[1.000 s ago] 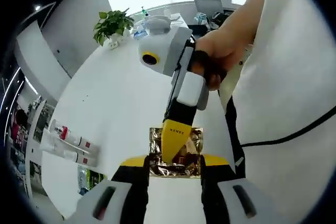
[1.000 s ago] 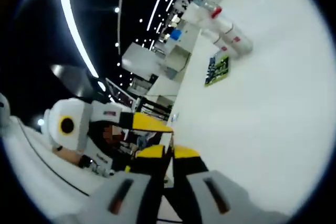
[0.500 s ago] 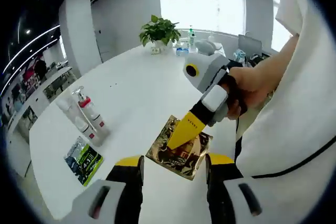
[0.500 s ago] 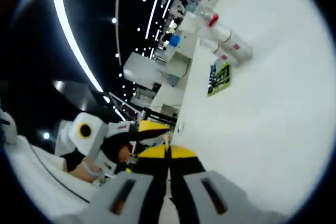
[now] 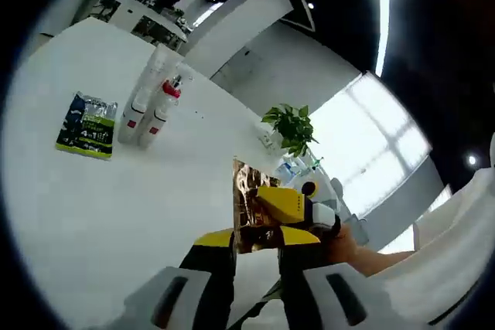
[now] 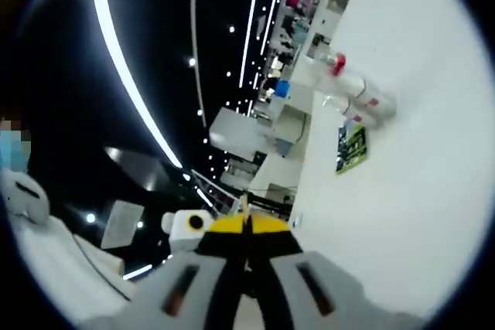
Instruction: Arrange the skincare products in the storage area until every visible bottle or jar stands upright without overlapping.
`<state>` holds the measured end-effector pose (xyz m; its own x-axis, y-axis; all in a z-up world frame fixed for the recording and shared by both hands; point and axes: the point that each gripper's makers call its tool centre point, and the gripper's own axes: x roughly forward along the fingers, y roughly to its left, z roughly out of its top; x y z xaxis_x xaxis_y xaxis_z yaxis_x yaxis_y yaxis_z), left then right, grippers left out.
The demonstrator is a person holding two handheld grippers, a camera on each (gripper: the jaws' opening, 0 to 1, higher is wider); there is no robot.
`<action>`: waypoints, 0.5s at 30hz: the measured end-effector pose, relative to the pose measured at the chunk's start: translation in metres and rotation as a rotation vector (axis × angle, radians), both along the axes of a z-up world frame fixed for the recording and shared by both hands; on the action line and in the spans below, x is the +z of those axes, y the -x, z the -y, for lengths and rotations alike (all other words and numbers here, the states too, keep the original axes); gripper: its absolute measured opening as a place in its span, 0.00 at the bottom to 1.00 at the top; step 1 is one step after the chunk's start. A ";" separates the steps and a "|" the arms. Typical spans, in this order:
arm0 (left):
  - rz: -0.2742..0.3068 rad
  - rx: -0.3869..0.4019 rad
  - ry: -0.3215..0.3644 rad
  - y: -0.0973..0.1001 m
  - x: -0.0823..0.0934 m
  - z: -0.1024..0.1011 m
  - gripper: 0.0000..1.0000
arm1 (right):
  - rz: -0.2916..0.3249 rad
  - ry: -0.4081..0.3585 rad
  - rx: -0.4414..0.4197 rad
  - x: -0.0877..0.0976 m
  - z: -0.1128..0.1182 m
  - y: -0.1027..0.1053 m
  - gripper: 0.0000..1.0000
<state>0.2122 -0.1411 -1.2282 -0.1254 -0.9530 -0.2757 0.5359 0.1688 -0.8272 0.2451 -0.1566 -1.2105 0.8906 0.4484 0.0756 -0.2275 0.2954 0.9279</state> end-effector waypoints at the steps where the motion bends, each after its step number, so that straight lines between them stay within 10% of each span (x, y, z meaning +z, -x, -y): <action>1: -0.012 -0.007 0.005 0.002 0.000 0.000 0.15 | 0.002 -0.007 -0.003 0.001 0.000 0.000 0.00; 10: -0.080 -0.033 0.033 0.008 0.002 -0.006 0.01 | 0.032 0.053 0.006 0.002 -0.006 0.005 0.03; 15: 0.018 -0.122 -0.026 0.009 -0.001 -0.020 0.00 | 0.051 0.118 0.030 0.000 -0.002 0.011 0.07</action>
